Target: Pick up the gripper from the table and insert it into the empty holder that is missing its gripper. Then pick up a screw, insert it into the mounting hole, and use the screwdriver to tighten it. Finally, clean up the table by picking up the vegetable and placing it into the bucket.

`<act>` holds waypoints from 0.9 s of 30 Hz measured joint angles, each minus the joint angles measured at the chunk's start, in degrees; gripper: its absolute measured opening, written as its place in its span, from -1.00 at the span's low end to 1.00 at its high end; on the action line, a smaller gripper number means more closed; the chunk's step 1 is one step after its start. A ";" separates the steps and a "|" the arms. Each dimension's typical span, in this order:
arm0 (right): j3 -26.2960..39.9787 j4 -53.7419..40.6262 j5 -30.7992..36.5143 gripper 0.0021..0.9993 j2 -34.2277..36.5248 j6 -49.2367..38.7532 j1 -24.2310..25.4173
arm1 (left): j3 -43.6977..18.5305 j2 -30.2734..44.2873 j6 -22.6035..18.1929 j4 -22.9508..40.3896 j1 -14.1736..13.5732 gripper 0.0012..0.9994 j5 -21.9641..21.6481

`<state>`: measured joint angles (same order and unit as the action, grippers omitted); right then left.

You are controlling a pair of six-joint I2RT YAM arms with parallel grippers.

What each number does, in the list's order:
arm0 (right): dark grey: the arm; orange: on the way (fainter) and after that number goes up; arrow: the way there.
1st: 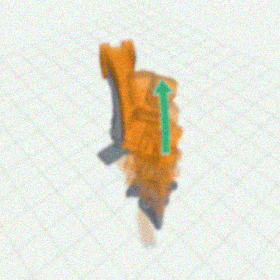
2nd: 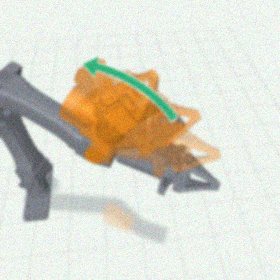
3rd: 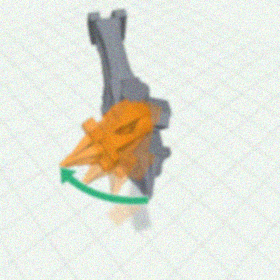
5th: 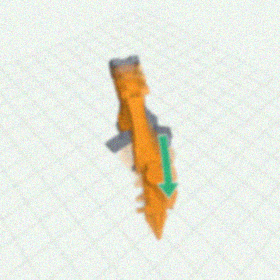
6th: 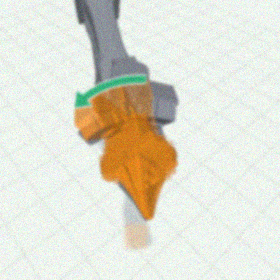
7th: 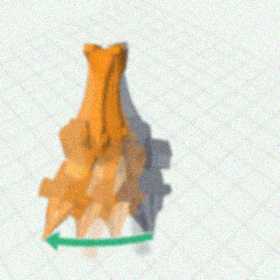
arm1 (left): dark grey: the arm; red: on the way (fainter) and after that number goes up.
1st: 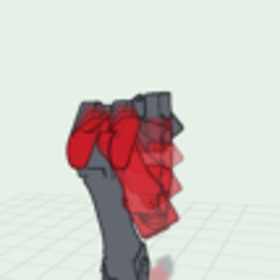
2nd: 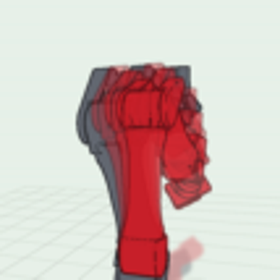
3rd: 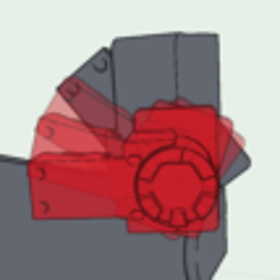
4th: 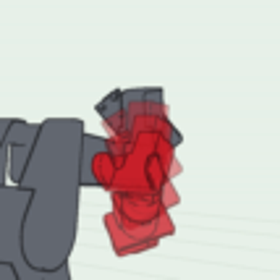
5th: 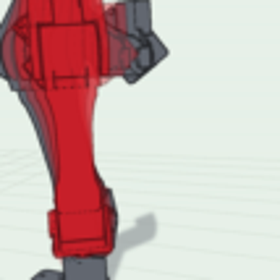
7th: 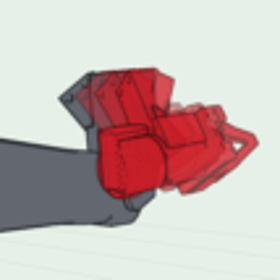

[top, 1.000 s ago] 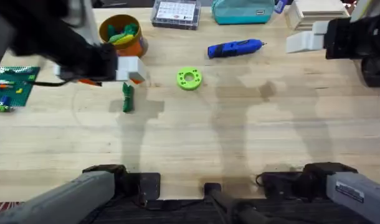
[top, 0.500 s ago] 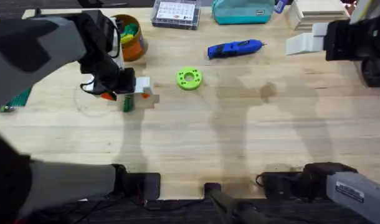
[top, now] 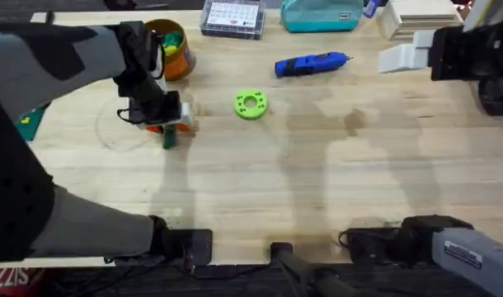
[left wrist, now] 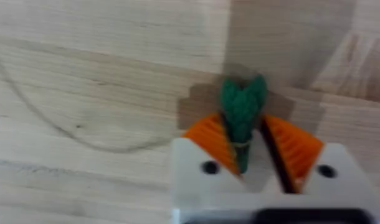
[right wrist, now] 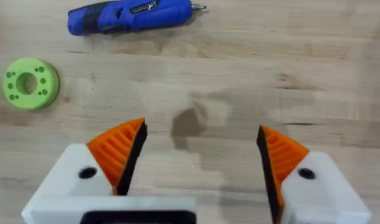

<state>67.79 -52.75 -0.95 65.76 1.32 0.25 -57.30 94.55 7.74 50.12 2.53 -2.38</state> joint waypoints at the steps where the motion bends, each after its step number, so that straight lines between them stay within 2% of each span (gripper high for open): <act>1: 0.00 0.01 0.00 0.99 0.01 0.00 0.00 | 0.00 0.02 0.10 -0.05 0.06 -0.37 -0.66; 3: 0.00 0.00 0.00 0.99 -0.01 0.00 0.00 | -0.13 -0.01 0.13 -0.15 0.30 -0.91 -1.13; 4: 0.00 0.00 0.00 0.99 -0.01 0.00 0.00 | -0.13 0.16 0.30 -0.23 0.29 -0.95 -1.14; 9: 0.00 0.02 0.00 0.99 -0.01 0.00 0.00 | -1.19 0.88 0.45 1.38 0.19 -0.95 -1.13; 12: 0.00 0.02 0.00 0.99 -0.01 0.00 0.00 | -4.38 2.18 0.42 4.46 0.02 -0.95 -0.80; 14: 0.00 0.01 0.00 0.99 -0.01 0.00 0.00 | -8.72 2.84 0.17 6.45 -0.15 -0.95 -0.17; 19: 0.00 0.02 0.00 0.99 -0.01 0.00 0.00 | -24.78 3.10 -0.57 9.32 -1.11 -0.95 1.30; 23: 0.00 0.02 0.00 0.99 -0.01 0.00 -0.02 | -34.49 2.76 -1.43 4.14 -1.36 -0.95 1.31; 27: 0.00 0.02 0.00 0.99 0.01 0.00 0.00 | -36.85 2.03 -1.86 -4.04 -0.55 -0.95 1.12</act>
<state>67.79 -52.73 -0.95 65.77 1.32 0.25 -94.14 96.58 5.88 46.08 1.98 -1.27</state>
